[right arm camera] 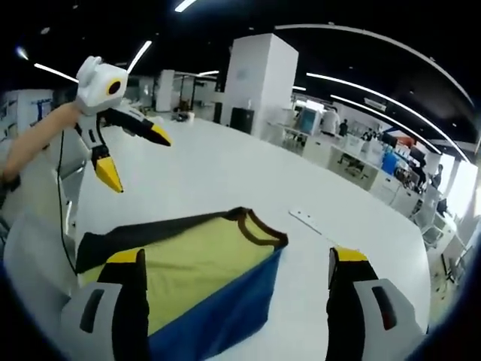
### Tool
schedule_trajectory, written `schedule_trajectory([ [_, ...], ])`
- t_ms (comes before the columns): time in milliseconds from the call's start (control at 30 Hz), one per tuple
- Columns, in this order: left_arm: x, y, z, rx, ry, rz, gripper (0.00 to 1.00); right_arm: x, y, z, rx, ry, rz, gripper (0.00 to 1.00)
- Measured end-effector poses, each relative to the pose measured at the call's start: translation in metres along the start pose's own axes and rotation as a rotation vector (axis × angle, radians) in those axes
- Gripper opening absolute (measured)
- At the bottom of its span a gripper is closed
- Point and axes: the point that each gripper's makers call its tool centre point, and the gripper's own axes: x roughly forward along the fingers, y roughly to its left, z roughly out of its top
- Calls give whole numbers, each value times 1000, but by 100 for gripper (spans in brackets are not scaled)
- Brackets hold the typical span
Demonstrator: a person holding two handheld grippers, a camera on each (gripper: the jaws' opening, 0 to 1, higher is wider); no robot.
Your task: Fold the garment on the visible template until the final outline fits inside the template.
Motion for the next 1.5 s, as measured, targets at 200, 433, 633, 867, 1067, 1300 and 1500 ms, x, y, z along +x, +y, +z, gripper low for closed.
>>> schedule_trajectory([
  [200,-11,-16,-7,5,6,-16,92,-10,13,-6,-11,20,9,100],
  [433,-26,-29,-12,6,3,-20,99,-27,20,-2,-8,-3,-15,100],
  [633,-43,-41,-17,-7,-9,-9,100,-47,30,-5,6,-3,-34,100],
  [867,-61,-50,-23,-4,-15,14,100,-68,48,-11,25,-14,-50,100],
  [1067,-69,-55,-33,-25,-16,22,100,-82,61,-13,12,-9,-64,100],
  [1300,-77,-60,-46,-23,6,51,100,-93,75,-23,64,-16,-62,98],
  [1500,-82,-62,-51,-45,2,63,100,-102,88,-35,79,16,-53,95],
])
